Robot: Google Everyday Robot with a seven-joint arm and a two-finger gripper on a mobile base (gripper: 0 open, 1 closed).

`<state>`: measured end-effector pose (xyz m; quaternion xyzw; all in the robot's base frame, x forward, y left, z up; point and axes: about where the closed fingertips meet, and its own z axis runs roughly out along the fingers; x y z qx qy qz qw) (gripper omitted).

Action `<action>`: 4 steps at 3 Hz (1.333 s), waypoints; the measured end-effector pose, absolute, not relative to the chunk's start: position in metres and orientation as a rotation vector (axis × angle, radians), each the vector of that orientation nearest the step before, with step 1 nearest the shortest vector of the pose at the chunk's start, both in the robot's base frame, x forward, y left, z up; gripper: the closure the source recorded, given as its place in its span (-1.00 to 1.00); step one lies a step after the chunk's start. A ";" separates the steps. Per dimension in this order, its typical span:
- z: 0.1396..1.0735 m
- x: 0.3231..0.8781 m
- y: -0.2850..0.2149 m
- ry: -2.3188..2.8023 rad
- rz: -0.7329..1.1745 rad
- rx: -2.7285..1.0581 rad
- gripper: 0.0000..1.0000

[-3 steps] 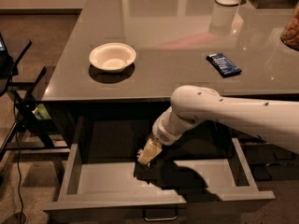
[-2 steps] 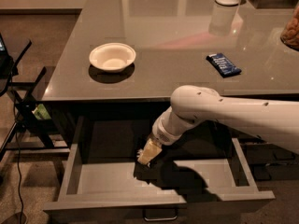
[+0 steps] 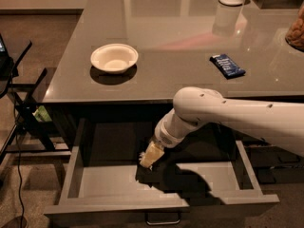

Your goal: Place rxbar chocolate into top drawer

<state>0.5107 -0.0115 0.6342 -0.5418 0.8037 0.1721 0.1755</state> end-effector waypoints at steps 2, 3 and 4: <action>0.634 0.511 -0.011 2.277 0.488 -1.535 -0.78; 0.634 0.511 -0.011 2.277 0.488 -1.535 -1.00; 0.634 0.511 -0.011 2.277 0.488 -1.535 -1.00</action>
Offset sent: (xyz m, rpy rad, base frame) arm 0.0000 0.0000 0.0000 0.0000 0.0000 0.0000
